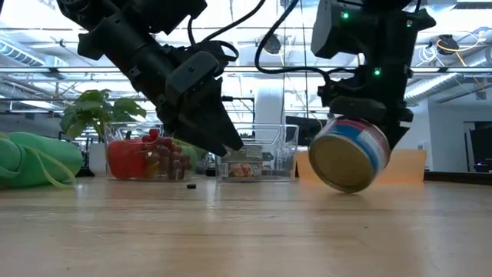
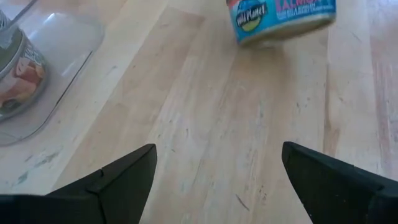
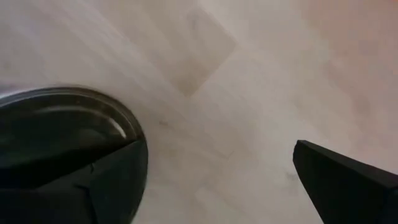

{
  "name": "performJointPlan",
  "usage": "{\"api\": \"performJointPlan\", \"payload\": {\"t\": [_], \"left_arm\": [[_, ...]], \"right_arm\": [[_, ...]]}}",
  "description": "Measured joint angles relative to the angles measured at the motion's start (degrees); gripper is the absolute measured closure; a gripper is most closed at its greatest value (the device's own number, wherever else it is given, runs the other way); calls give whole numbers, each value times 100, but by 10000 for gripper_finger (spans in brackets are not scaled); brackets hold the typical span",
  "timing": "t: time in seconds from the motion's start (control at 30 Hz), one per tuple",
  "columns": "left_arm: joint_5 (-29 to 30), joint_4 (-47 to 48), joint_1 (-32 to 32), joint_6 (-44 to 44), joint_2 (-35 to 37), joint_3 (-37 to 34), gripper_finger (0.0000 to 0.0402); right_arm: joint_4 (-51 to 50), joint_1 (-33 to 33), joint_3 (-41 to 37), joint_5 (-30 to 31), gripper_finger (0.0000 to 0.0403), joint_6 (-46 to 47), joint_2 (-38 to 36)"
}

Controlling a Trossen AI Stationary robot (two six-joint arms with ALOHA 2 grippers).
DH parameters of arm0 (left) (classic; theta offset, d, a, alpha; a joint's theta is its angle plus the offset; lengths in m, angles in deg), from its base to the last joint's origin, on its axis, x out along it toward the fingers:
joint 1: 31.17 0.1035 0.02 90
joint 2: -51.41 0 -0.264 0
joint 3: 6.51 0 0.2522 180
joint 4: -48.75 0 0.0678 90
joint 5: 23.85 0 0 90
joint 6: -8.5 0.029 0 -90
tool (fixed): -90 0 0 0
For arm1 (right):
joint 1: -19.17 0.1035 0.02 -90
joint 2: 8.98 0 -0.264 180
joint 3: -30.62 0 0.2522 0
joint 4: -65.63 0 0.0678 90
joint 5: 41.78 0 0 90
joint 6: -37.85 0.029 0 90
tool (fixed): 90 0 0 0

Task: Pick & Place Food Item
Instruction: Put the blue pink tuna can into the right transparent bin

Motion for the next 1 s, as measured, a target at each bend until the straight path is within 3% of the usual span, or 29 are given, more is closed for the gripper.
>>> {"api": "performJointPlan", "payload": {"t": [0.4, 0.77, 0.9, 1.0], "left_arm": [[-13, -52, 12, -4, 0, -1, 41], [-11, 44, 12, 17, -2, -1, 41], [31, -26, 12, 63, -2, 0, 41], [-17, -136, 41, 286, -2, -1, 41]], "right_arm": [[-228, -109, -18, 4, 19, -86, 7], [-848, -302, -16, 432, 19, -261, -233], [-1161, -32, -16, 494, 19, 203, -728], [-844, 428, -16, 886, 19, 442, -1091]]}}
